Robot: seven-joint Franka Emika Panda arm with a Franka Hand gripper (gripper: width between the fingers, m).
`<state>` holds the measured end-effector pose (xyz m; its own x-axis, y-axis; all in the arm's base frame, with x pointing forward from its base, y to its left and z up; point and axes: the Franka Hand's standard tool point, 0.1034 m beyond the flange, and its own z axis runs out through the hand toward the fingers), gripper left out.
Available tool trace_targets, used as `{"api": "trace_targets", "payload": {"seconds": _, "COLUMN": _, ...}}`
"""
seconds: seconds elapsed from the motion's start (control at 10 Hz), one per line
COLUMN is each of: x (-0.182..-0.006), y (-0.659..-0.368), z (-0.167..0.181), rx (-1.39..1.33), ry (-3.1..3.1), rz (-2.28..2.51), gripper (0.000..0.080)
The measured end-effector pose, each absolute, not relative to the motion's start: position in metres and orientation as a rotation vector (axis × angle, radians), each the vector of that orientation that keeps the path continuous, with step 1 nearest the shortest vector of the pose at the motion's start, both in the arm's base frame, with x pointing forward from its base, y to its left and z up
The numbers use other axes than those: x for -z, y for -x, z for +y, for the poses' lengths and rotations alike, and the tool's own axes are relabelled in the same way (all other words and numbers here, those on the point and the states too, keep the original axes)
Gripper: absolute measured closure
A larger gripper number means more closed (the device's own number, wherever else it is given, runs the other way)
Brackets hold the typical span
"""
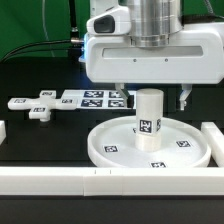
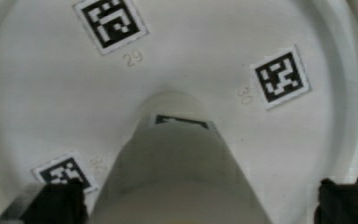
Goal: Assemble round table
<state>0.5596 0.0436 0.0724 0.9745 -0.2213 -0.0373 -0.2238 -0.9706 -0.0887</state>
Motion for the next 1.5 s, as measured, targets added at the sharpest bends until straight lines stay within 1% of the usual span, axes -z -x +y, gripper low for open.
{"api": "trace_targets", "payload": {"seconds": 0.2, "x": -0.0729, "y": -0.5603, "z": 0.0409, "rx": -0.022, "ry": 3.047, "rz": -0.021, "gripper": 0.0151}}
{"api": "trace_targets", "payload": {"seconds": 0.6, "x": -0.0722, "y": -0.5602, "z": 0.0367, "rx": -0.006, "ry": 3.024, "rz": -0.352, "gripper": 0.0151}}
{"api": "trace_targets", "payload": {"seconds": 0.9, "x": -0.073, "y": -0.5622, "z": 0.0393, "rx": 0.019, "ry": 2.956, "rz": -0.862, "gripper": 0.0151}}
{"api": "trace_targets", "payload": {"seconds": 1.1, "x": -0.0703, "y": -0.5612, "z": 0.0407, "rx": 0.036, "ry": 2.848, "rz": -1.202, "gripper": 0.0151}}
{"api": "trace_targets", "payload": {"seconds": 1.3, "x": -0.0701, "y": -0.5601, "z": 0.0389, "rx": 0.028, "ry": 2.807, "rz": -1.297, "gripper": 0.0151}}
{"api": "trace_targets", "payload": {"seconds": 1.5, "x": -0.0699, "y": -0.5602, "z": 0.0364, "rx": 0.031, "ry": 2.707, "rz": -1.505, "gripper": 0.0151}}
